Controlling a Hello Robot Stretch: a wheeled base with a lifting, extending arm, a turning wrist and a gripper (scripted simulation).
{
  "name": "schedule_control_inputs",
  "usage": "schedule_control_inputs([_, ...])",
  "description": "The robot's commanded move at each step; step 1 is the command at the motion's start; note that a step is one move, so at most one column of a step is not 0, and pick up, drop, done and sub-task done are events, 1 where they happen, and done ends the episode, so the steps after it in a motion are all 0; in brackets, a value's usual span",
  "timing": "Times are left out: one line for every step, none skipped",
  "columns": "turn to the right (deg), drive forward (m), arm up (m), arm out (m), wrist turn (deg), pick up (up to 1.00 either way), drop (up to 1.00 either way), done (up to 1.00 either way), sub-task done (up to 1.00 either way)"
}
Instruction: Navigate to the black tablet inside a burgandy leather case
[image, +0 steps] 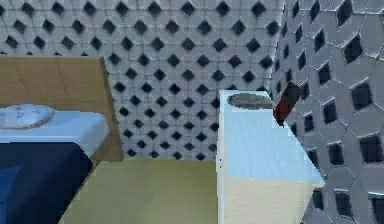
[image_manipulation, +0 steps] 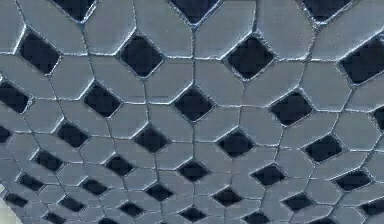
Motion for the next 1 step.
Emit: schedule_control_inputs([0.0, 0.15, 0.00, 0.00, 0.0, 0.00, 0.00, 0.00, 0.00])
